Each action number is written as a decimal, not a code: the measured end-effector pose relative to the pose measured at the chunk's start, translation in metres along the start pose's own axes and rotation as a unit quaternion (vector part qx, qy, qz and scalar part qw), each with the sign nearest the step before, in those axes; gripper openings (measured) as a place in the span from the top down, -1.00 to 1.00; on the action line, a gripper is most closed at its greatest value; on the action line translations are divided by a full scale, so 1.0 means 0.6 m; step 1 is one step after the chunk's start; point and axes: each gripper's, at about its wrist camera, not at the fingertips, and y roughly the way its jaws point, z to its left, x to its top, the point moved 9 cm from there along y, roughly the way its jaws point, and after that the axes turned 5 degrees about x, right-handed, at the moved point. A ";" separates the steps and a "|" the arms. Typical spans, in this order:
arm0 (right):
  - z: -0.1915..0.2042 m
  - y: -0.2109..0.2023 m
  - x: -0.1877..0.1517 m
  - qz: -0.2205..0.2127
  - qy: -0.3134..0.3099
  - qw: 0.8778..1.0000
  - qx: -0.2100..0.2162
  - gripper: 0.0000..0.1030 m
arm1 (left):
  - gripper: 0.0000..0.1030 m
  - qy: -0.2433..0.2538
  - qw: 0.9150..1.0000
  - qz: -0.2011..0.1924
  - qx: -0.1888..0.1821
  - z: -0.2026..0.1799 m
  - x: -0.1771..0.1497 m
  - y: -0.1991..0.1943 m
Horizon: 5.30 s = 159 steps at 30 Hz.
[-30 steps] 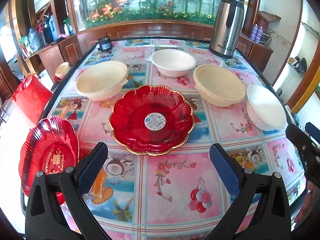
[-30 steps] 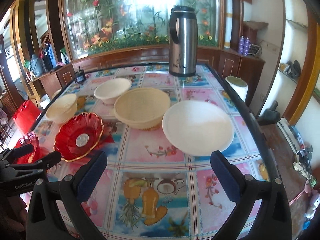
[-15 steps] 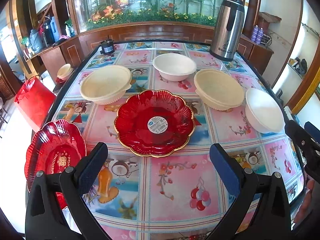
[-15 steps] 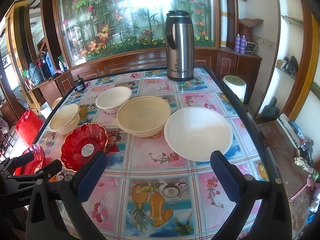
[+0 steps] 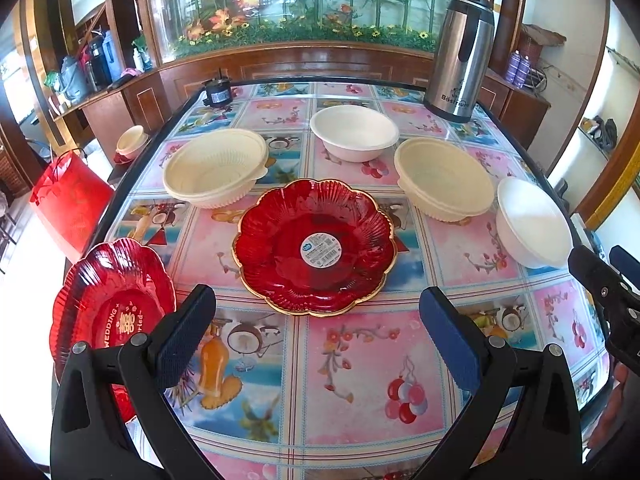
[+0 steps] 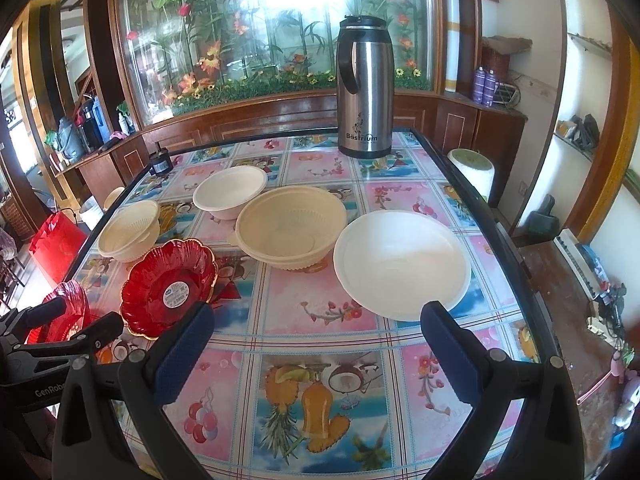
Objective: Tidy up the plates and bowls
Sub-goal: 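Move the right tool toward the red scalloped plate on the table, then close the right gripper on the rim of the red scalloped plate, then lift the red scalloped plate with the right gripper and carry it toward the red plate stack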
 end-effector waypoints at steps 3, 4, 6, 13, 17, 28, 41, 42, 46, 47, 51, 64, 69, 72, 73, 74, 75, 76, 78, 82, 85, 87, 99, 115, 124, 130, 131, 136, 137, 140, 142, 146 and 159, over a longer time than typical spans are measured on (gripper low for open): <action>0.001 0.001 0.001 0.001 -0.001 1.000 0.000 -0.99 | -0.99 -0.002 1.000 0.000 0.001 0.003 0.001 0.002; 0.002 0.002 0.001 0.001 -0.002 1.000 -0.001 -0.99 | -0.99 -0.002 1.000 0.000 0.002 0.004 0.001 0.004; 0.003 0.004 0.001 0.004 -0.003 1.000 -0.001 -0.99 | -0.99 -0.001 1.000 0.001 0.004 0.005 0.001 0.006; 0.015 0.016 -0.002 0.016 -0.010 1.000 0.000 -0.99 | -0.99 0.000 1.000 0.011 0.008 0.012 -0.004 0.019; 0.019 0.022 -0.004 0.022 -0.011 1.000 0.001 -0.99 | -0.99 -0.002 1.000 0.018 0.012 0.018 -0.008 0.028; 0.039 0.040 -0.008 0.037 -0.023 0.999 0.005 -0.99 | -1.00 -0.010 0.999 0.044 0.018 0.034 -0.022 0.059; 0.091 0.077 -0.015 0.065 -0.053 0.996 0.037 -0.99 | -1.00 -0.030 0.995 0.094 0.035 0.068 -0.037 0.117; 0.095 0.082 -0.015 0.069 -0.055 0.995 0.041 -0.99 | -1.00 -0.030 0.994 0.096 0.033 0.067 -0.038 0.121; 0.111 0.099 -0.017 0.086 -0.057 0.993 0.059 -0.98 | -1.00 -0.027 0.994 0.104 0.028 0.059 -0.035 0.134; 0.114 0.102 -0.016 0.088 -0.059 0.992 0.062 -0.98 | -1.00 -0.025 0.994 0.104 0.028 0.057 -0.033 0.136; 0.128 0.117 -0.010 0.097 -0.067 0.991 0.070 -0.88 | -1.00 -0.019 0.994 0.106 0.026 0.055 -0.027 0.148; 0.160 0.175 -0.012 0.148 -0.067 0.983 0.089 -0.44 | -0.99 -0.018 0.992 0.121 0.013 0.053 -0.018 0.189; 0.163 0.198 -0.018 0.169 -0.061 0.979 0.094 -0.22 | -0.91 -0.014 0.992 0.128 0.006 0.050 -0.016 0.205; 0.165 0.214 -0.021 0.182 -0.056 0.977 0.096 -0.17 | -0.88 -0.015 0.991 0.132 0.000 0.050 -0.016 0.214; 0.165 0.219 -0.023 0.186 -0.055 0.976 0.096 -0.16 | -0.88 -0.017 0.991 0.134 -0.002 0.051 -0.016 0.216; 0.166 0.225 -0.025 0.191 -0.053 0.975 0.097 -0.13 | -0.87 -0.019 0.991 0.136 -0.004 0.051 -0.016 0.218; 0.166 0.229 -0.027 0.195 -0.051 0.975 0.098 -0.08 | -0.83 -0.021 0.990 0.137 -0.007 0.051 -0.016 0.221; 0.167 0.234 -0.027 0.199 -0.049 0.974 0.098 -0.07 | -0.82 -0.022 0.990 0.140 -0.007 0.052 -0.016 0.224; 0.167 0.243 -0.030 0.205 -0.048 0.973 0.097 -0.02 | -0.82 -0.018 0.990 0.137 -0.003 0.053 -0.013 0.226; 0.164 0.258 -0.035 0.218 -0.033 0.970 0.099 0.08 | -0.74 -0.015 0.991 0.134 -0.004 0.054 -0.007 0.230; 0.163 0.268 -0.038 0.226 -0.022 0.969 0.099 0.20 | -0.52 -0.019 0.989 0.145 -0.021 0.051 -0.007 0.237; 0.163 0.274 -0.039 0.230 -0.017 0.968 0.099 0.30 | -0.52 -0.018 0.989 0.144 -0.018 0.052 -0.005 0.238; 0.176 0.293 -0.039 0.237 -0.013 0.966 0.107 0.61 | -0.50 -0.010 0.989 0.145 -0.019 0.049 -0.005 0.240; 0.170 0.285 -0.045 0.239 -0.013 0.965 0.109 0.71 | -0.33 0.001 0.989 0.149 -0.023 0.037 -0.018 0.228; 0.139 0.241 -0.080 0.250 -0.003 0.961 0.119 0.71 | -0.06 0.017 0.988 0.147 -0.036 0.016 -0.048 0.196; 0.117 0.210 -0.102 0.255 0.008 0.959 0.120 0.71 | 0.21 0.009 0.987 0.149 -0.051 0.013 -0.065 0.179; 0.114 0.205 -0.105 0.255 0.007 0.959 0.121 0.71 | 0.21 0.013 0.987 0.149 -0.051 0.010 -0.069 0.176; 0.105 0.201 -0.109 0.253 0.011 0.960 0.115 0.71 | 0.21 0.016 0.988 0.148 -0.052 0.000 -0.080 0.164; 0.106 0.200 -0.110 0.253 0.011 0.961 0.115 0.71 | 0.21 0.015 0.988 0.147 -0.052 -0.001 -0.079 0.162; 0.105 0.193 -0.107 0.247 0.008 0.962 0.115 0.71 | 0.21 0.014 0.988 0.143 -0.052 -0.003 -0.077 0.155; 0.106 0.189 -0.104 0.242 0.005 0.963 0.115 0.71 | 0.21 0.014 0.989 0.140 -0.050 -0.003 -0.075 0.152; 0.106 0.186 -0.100 0.237 -0.002 0.965 0.111 0.71 | 0.21 0.012 0.989 0.140 -0.052 -0.004 -0.077 0.144; 0.106 0.174 -0.103 0.228 -0.024 0.968 0.105 0.71 | 0.20 0.015 0.986 0.156 -0.056 -0.011 -0.091 0.132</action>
